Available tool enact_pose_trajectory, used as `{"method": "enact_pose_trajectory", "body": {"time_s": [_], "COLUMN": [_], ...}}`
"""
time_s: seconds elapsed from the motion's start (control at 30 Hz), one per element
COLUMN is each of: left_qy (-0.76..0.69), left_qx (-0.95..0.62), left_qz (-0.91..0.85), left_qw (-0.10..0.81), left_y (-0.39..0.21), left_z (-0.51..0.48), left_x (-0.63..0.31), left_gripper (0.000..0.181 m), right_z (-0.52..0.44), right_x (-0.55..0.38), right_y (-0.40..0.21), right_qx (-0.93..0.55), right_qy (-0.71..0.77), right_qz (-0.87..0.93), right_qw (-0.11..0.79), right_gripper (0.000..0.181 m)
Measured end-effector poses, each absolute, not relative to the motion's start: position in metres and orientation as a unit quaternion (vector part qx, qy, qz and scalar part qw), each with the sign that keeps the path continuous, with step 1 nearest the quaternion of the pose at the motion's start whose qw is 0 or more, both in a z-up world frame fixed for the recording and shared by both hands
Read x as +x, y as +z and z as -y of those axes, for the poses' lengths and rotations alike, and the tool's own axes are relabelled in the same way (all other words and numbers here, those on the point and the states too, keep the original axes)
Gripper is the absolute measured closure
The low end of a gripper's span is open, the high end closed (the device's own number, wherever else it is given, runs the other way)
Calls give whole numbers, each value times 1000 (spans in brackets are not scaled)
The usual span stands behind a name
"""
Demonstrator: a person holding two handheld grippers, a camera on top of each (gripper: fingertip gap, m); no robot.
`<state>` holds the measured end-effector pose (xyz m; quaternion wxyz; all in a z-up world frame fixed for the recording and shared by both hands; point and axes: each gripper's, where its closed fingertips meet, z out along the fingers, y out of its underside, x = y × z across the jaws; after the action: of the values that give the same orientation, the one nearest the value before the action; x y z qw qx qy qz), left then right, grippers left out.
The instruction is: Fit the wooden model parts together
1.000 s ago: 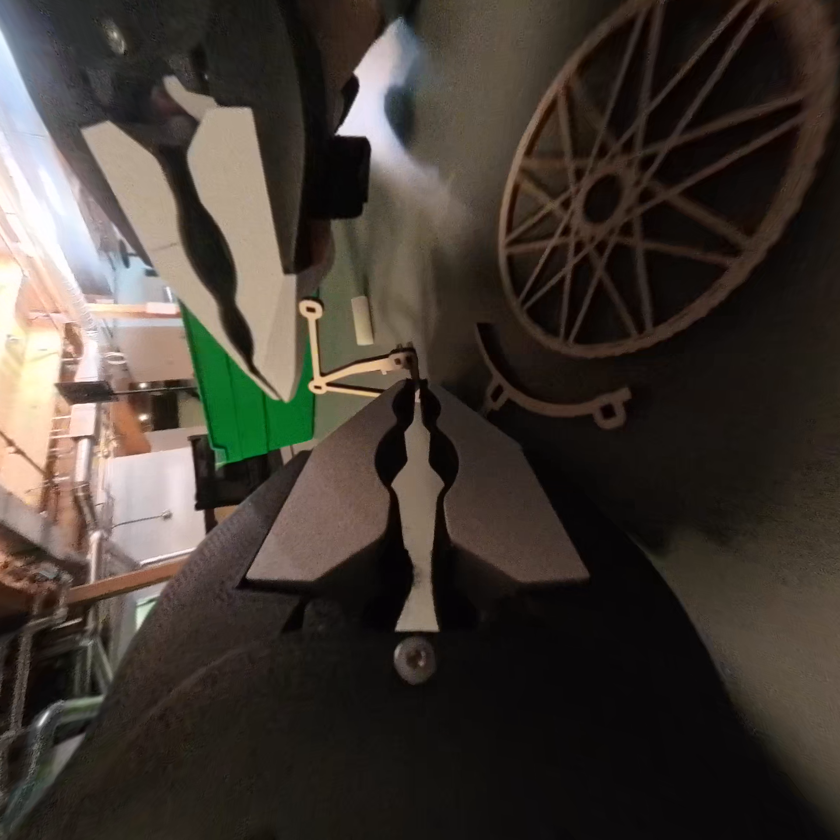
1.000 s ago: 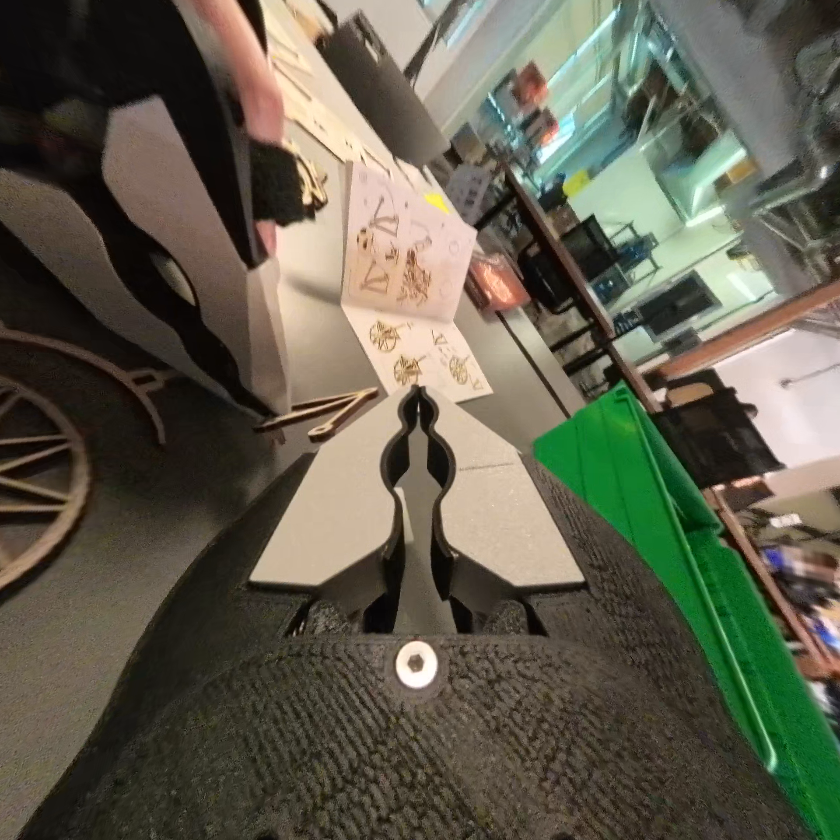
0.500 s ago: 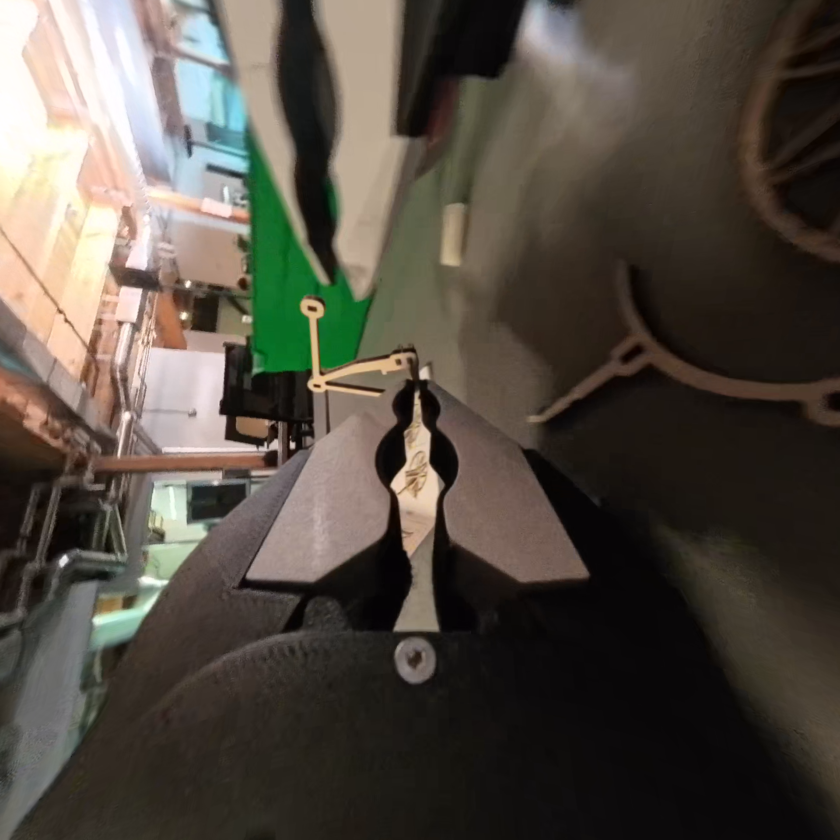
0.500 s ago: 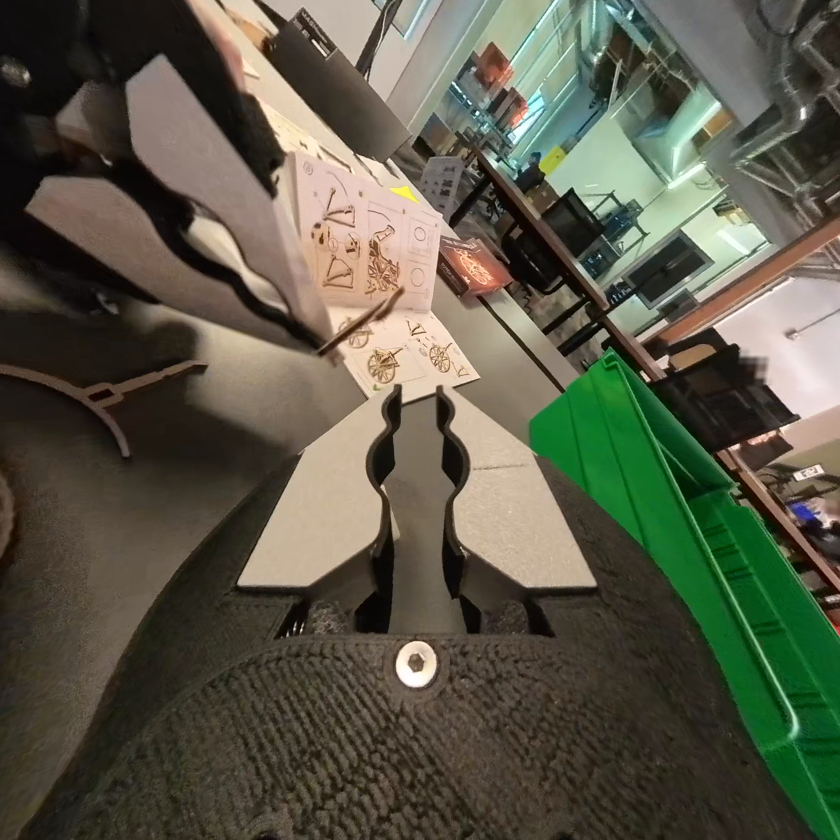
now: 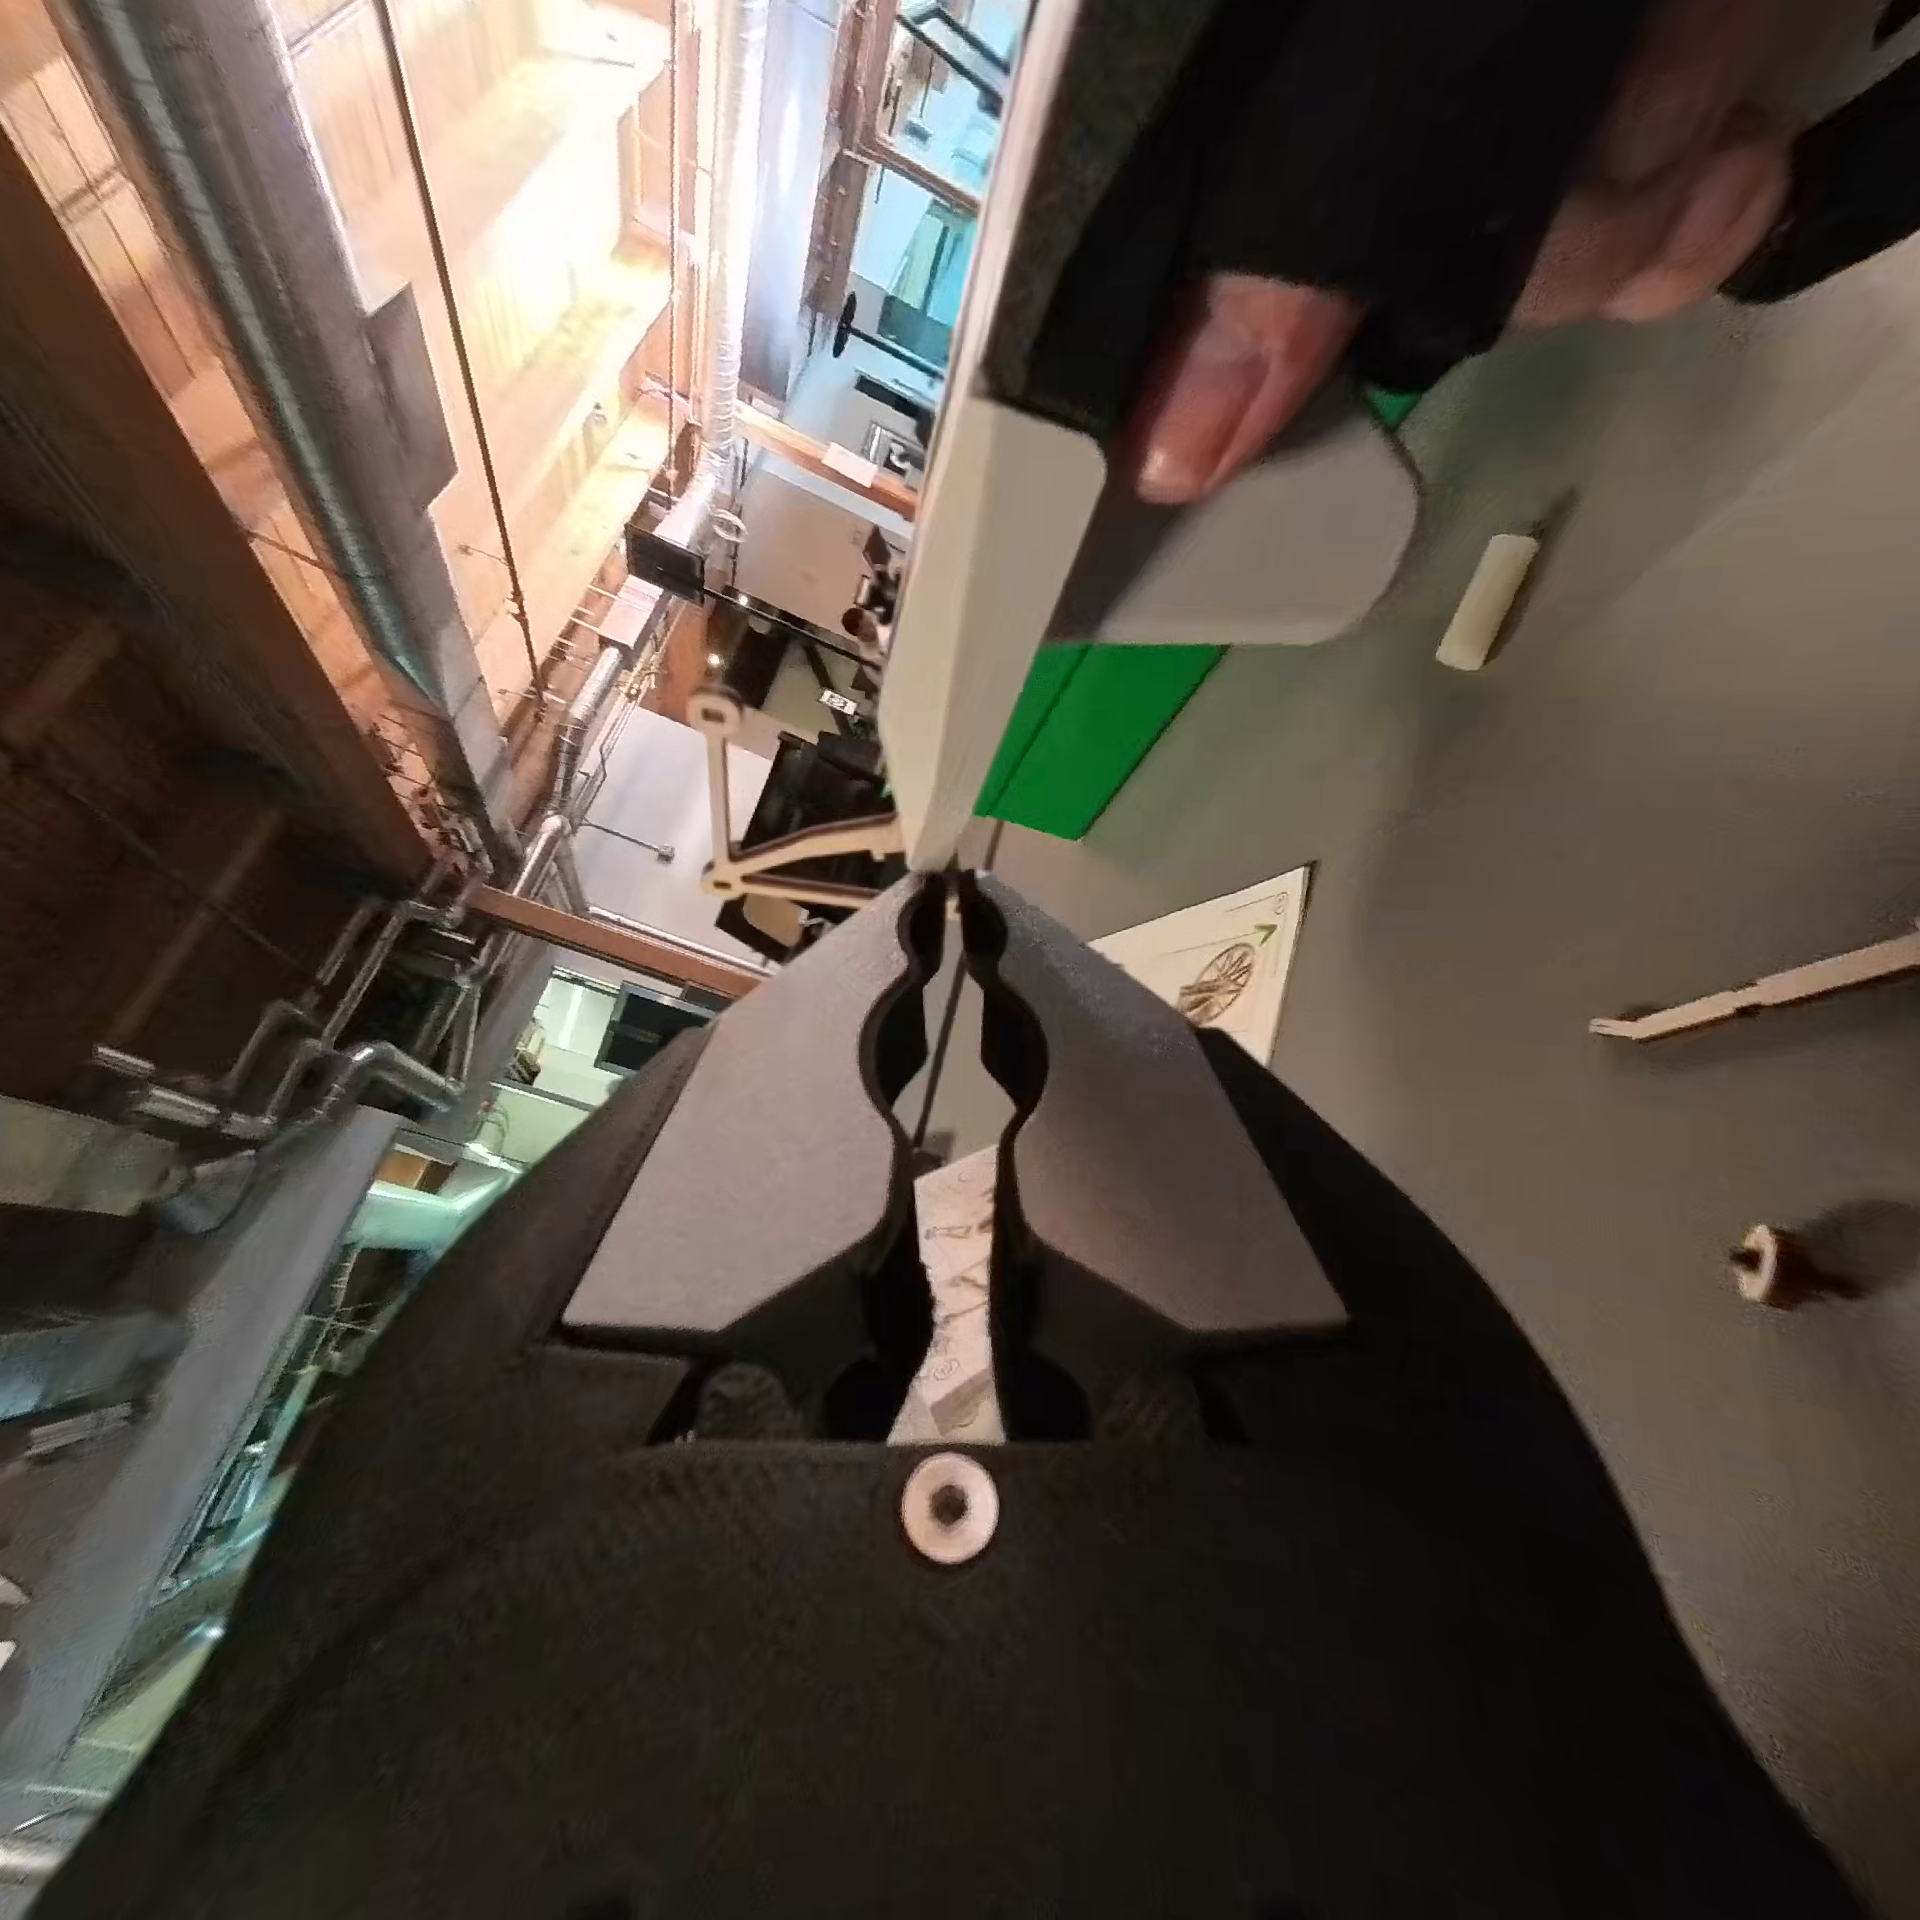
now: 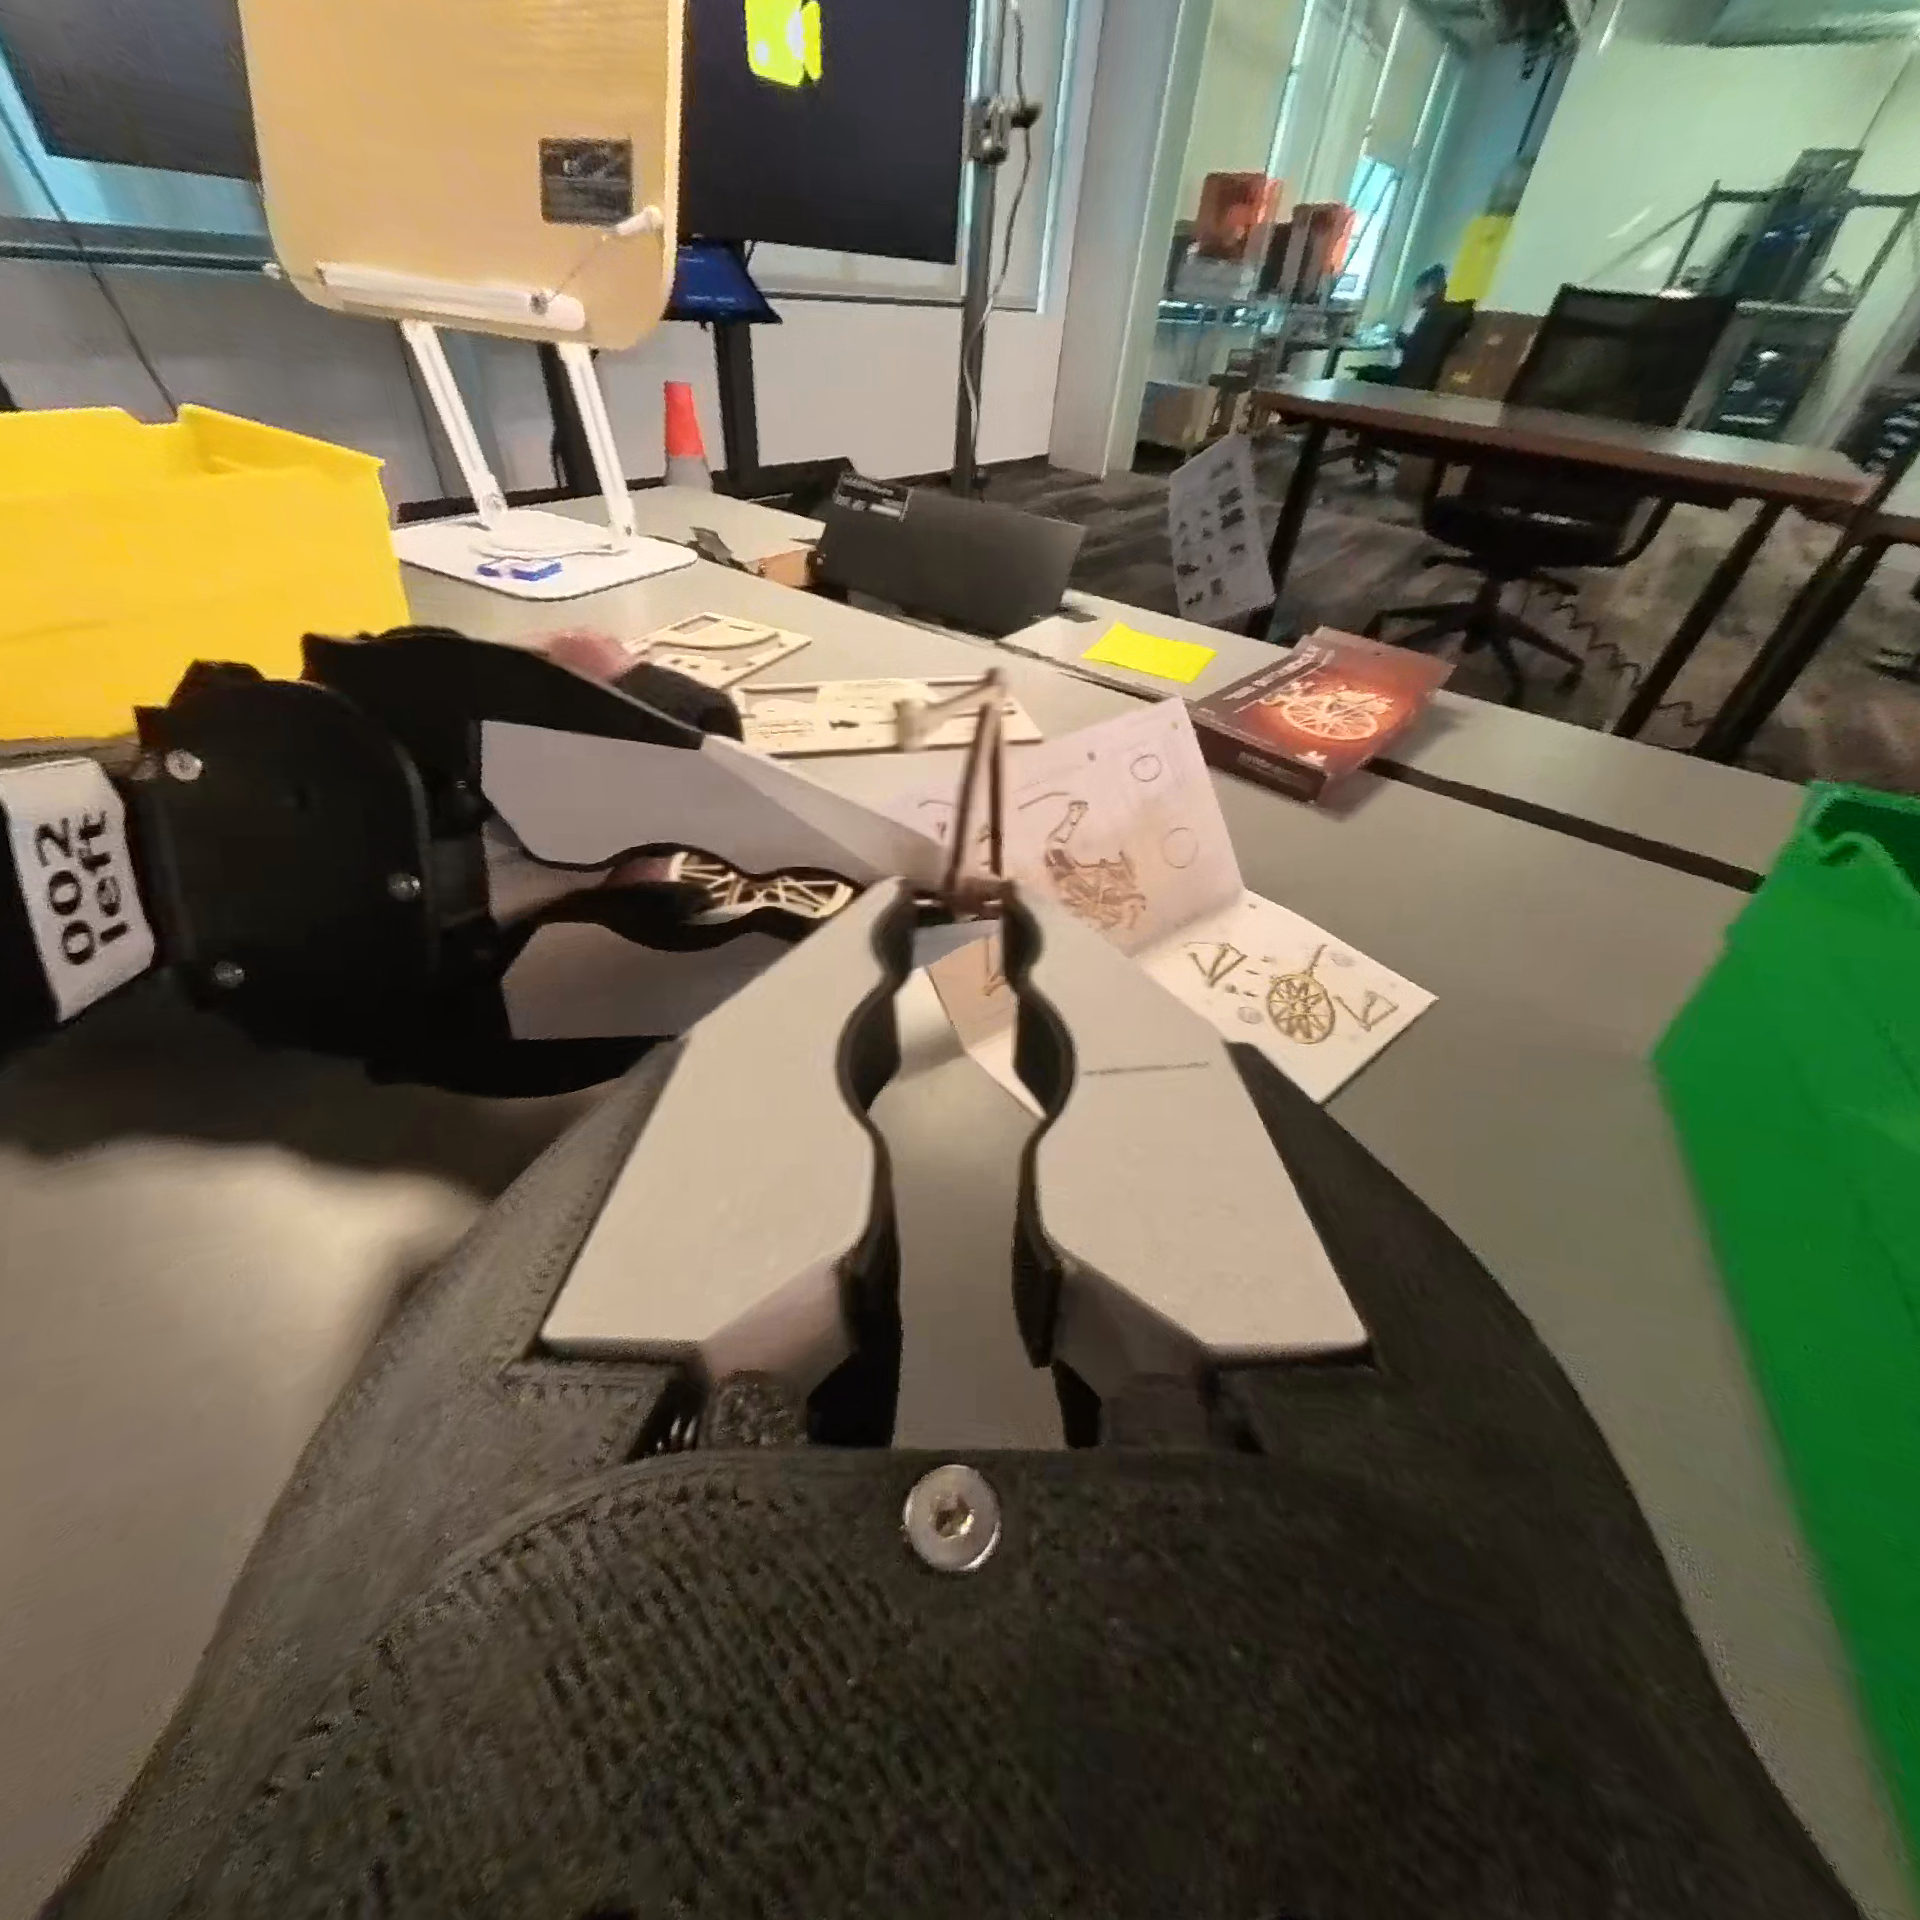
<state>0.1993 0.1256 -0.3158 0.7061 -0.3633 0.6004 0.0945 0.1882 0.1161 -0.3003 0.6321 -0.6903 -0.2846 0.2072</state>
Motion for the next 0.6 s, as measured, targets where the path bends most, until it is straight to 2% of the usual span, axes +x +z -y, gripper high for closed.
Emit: {"method": "enact_pose_trajectory", "body": {"time_s": [0.03, 0.13, 0.23, 0.27, 0.37, 0.43, 0.5, 0.6], "left_qy": [90, 77, 51, 40, 0, -19, 0, 56], "left_qx": [-358, -344, -349, -363, -410, -398, -369, -337], "left_qz": [-599, -597, -594, -588, -575, -596, -627, -659], "left_qw": [710, 721, 723, 722, 708, 697, 686, 670], "left_y": [-314, -308, -307, -309, -318, -322, -329, -342], "left_z": [-123, -115, -106, -105, -104, -91, -80, -77], "left_x": [199, 200, 198, 193, 176, 176, 179, 184], "left_gripper": [180, 180, 179, 172, 130, 119, 124, 149], "right_z": [-115, -107, -101, -99, -86, -79, -75, -72], "right_x": [189, 191, 201, 205, 201, 195, 189, 183], "right_y": [-298, -292, -295, -300, -314, -327, -336, -348], "right_qx": [-687, -681, -668, -665, -635, -621, -606, -593], "right_qy": [201, 175, 75, 39, -11, -44, -76, -100], "right_qz": [287, 320, 378, 403, 480, 523, 556, 589], "right_qw": [636, 635, 636, 628, 605, 581, 564, 541], "right_gripper": [173, 173, 174, 174, 174, 173, 173, 173]}}
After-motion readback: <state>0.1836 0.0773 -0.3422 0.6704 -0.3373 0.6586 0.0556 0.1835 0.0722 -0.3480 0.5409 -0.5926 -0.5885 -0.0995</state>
